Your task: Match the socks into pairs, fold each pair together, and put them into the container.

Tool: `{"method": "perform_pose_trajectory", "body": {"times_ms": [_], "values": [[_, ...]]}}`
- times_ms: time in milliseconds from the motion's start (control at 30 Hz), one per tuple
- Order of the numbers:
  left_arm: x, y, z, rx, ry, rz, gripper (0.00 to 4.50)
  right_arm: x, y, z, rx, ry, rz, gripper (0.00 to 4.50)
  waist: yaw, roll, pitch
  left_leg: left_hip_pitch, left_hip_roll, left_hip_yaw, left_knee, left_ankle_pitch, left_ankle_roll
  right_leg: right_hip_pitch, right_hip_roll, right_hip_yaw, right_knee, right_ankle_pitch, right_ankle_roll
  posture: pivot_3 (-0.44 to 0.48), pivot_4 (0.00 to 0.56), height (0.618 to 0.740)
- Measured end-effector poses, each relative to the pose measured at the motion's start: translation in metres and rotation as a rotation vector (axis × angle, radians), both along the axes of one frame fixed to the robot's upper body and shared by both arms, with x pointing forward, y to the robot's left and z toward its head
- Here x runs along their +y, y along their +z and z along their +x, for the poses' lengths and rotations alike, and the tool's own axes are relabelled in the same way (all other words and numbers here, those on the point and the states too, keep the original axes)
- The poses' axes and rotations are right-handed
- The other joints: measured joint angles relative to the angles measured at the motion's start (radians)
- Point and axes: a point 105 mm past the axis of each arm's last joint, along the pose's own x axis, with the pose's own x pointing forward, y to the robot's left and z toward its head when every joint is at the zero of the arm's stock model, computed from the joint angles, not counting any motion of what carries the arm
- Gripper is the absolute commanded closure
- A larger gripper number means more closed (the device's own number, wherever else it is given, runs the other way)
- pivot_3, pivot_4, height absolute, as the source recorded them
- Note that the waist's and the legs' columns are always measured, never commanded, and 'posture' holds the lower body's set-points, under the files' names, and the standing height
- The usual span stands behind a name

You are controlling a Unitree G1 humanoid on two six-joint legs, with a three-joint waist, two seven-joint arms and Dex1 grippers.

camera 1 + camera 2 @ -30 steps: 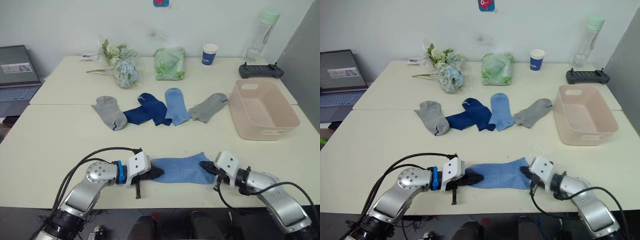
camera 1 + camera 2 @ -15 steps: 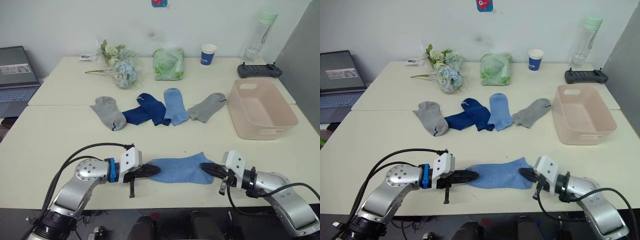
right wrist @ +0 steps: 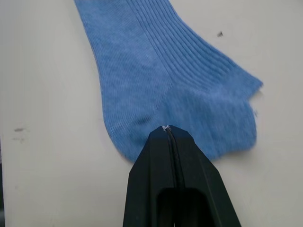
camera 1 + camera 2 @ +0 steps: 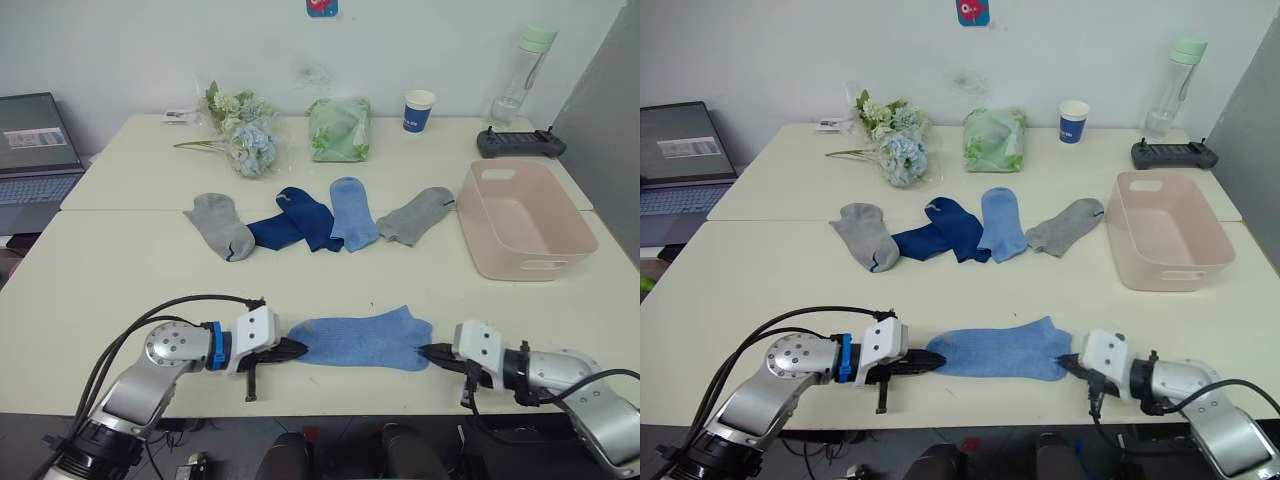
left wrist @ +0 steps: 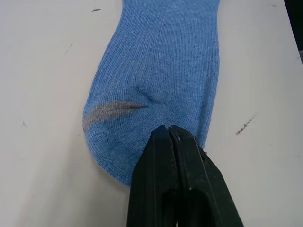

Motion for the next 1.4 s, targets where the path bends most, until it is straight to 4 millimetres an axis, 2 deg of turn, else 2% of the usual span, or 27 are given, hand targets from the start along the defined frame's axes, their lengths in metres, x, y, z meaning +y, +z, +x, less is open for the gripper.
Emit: {"method": "perform_pose_trajectory", "body": {"times_ms": [67, 167, 233, 300, 400, 500, 567, 767, 933, 1033, 1200, 1300, 1400], "values": [[0.003, 0.005, 0.004, 0.003, 0.036, -0.031, 4.49, -0.001, 0.009, 0.003, 0.007, -0.044, 0.055, 4.50, 0.000, 0.000, 0.000, 0.000, 0.000, 0.000, 0.000, 0.000, 0.000, 0.000, 0.000, 0.000, 0.000, 0.000, 0.000, 0.000, 0.150, 0.740], [0.011, 0.021, 0.012, 0.007, 0.122, -0.124, 3.88, -0.006, 0.032, 0.016, -0.068, -0.155, 0.148, 3.60, -0.002, 0.000, 0.000, 0.000, 0.001, 0.000, 0.000, 0.000, 0.000, 0.000, 0.000, 0.000, 0.000, 0.000, 0.000, 0.000, 0.150, 0.740], [0.025, 0.035, 0.023, -0.025, 0.214, -0.176, 3.15, -0.018, 0.047, 0.029, -0.130, -0.276, 0.198, 2.81, -0.001, 0.000, 0.000, 0.000, 0.000, -0.001, 0.000, 0.000, 0.000, 0.000, 0.000, 0.000, 0.000, 0.000, 0.000, 0.000, 0.150, 0.740], [0.041, 0.038, 0.035, -0.071, 0.316, -0.201, 2.59, -0.024, 0.051, 0.036, -0.163, -0.334, 0.202, 2.18, -0.001, 0.001, 0.000, 0.000, 0.000, 0.000, -0.001, 0.000, 0.000, 0.000, 0.000, 0.000, 0.000, 0.000, 0.000, 0.000, 0.150, 0.740], [0.062, 0.032, 0.053, -0.123, 0.509, -0.261, 1.62, -0.030, 0.046, 0.043, -0.184, -0.400, 0.184, 1.12, 0.000, 0.000, 0.000, 0.000, 0.000, 0.000, -0.001, 0.000, 0.000, -0.001, 0.000, 0.000, 0.000, 0.000, 0.000, 0.000, 0.150, 0.740], [0.064, 0.030, 0.057, -0.156, 0.564, -0.274, 0.68, -0.032, 0.042, 0.047, -0.196, -0.433, 0.180, 0.05, 0.000, 0.000, 0.000, -0.001, 0.000, 0.000, -0.001, 0.000, 0.000, -0.002, -0.001, 0.000, 0.000, 0.000, 0.000, 0.000, 0.150, 0.740], [0.065, 0.030, 0.059, -0.180, 0.589, -0.279, 0.02, -0.028, 0.041, 0.050, -0.202, -0.430, 0.187, 0.00, -0.001, 0.000, 0.000, -0.001, 0.000, 0.000, -0.001, 0.000, 0.000, -0.002, -0.001, 0.000, 0.000, 0.000, 0.000, 0.000, 0.150, 0.740], [0.068, 0.022, 0.054, -0.185, 0.633, -0.272, 0.02, -0.021, 0.040, 0.061, -0.247, -0.406, 0.141, 0.00, -0.001, 0.000, 0.000, 0.000, 0.000, 0.000, -0.001, 0.000, 0.000, -0.002, -0.001, 0.000, 0.000, 0.000, 0.000, 0.000, 0.150, 0.740], [0.058, 0.027, 0.052, -0.203, 0.576, -0.267, 0.02, -0.006, 0.036, 0.085, -0.316, -0.351, 0.033, 0.00, -0.002, 0.000, 0.000, 0.000, 0.000, 0.001, -0.001, 0.000, 0.000, -0.002, -0.001, 0.001, 0.000, 0.000, 0.000, 0.000, 0.150, 0.740], [0.042, 0.041, 0.053, -0.214, 0.501, -0.301, 0.02, 0.012, 0.041, 0.111, -0.366, -0.308, -0.010, 0.00, -0.005, 0.000, 0.001, 0.000, 0.000, 0.002, -0.001, 0.000, -0.001, -0.003, -0.001, 0.001, 0.001, 0.000, 0.000, 0.000, 0.150, 0.740], [0.022, 0.065, 0.055, -0.220, 0.430, -0.360, 0.02, 0.036, 0.050, 0.145, -0.395, -0.303, 0.019, 0.00, -0.005, 0.000, 0.001, -0.004, 0.000, 0.002, -0.001, 0.001, -0.001, -0.007, -0.001, 0.001, 0.001, 0.000, 0.000, 0.000, 0.150, 0.740], [0.006, 0.081, 0.054, -0.229, 0.379, -0.404, 0.02, 0.047, 0.051, 0.168, -0.445, -0.264, -0.069, 0.00, -0.005, 0.000, 0.001, -0.008, 0.000, 0.003, 0.000, 0.003, -0.005, -0.010, -0.001, 0.001, 0.001, 0.001, 0.000, 0.000, 0.150, 0.740], [0.002, 0.088, 0.055, -0.243, 0.382, -0.417, 0.02, 0.052, 0.049, 0.186, -0.491, -0.224, -0.163, 0.00, -0.005, 0.000, 0.001, -0.010, 0.000, 0.002, 0.000, 0.003, -0.005, -0.012, -0.001, 0.001, 0.000, 0.001, 0.000, 0.000, 0.150, 0.740]]}}
